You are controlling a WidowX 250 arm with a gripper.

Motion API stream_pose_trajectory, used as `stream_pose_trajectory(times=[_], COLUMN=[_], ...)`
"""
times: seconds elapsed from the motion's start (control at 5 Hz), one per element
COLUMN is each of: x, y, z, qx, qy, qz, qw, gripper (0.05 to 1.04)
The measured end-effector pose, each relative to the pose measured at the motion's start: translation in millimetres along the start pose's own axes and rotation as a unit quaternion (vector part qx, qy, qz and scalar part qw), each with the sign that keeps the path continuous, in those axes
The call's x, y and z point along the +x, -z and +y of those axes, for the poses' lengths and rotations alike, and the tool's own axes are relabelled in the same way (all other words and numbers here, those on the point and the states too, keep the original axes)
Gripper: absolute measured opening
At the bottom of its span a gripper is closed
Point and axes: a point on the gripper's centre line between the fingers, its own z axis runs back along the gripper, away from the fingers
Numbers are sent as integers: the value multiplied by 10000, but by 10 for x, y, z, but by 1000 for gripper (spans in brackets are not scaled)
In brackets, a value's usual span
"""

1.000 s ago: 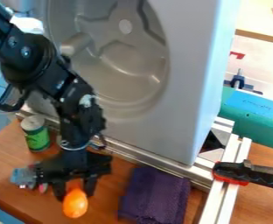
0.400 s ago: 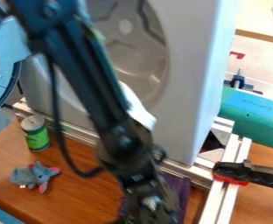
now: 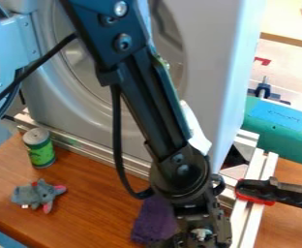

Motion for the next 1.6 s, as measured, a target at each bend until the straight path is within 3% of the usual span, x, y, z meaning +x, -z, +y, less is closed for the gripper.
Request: stream_pose_trajectory(times=[0.2, 0.4, 0.6, 0.8, 1.0, 1.2, 1.4, 1.6], x=[77, 121, 126, 263, 273, 355, 473, 661], y=[-4, -3, -75, -407, -589, -704, -687, -539], z=[41, 204, 423, 602, 983, 1382, 1740, 1932], qx=[145, 408, 600, 464, 730, 747, 553, 488], qy=[-2, -57, -87, -124, 20, 518, 1083, 1636], qz=[-44, -20, 24, -150, -25, 379, 567, 618], qw=[9999, 9991, 9982, 9987, 9973, 9951, 9910, 9834], gripper=[108, 68, 95, 267, 539, 872, 1009, 1005])
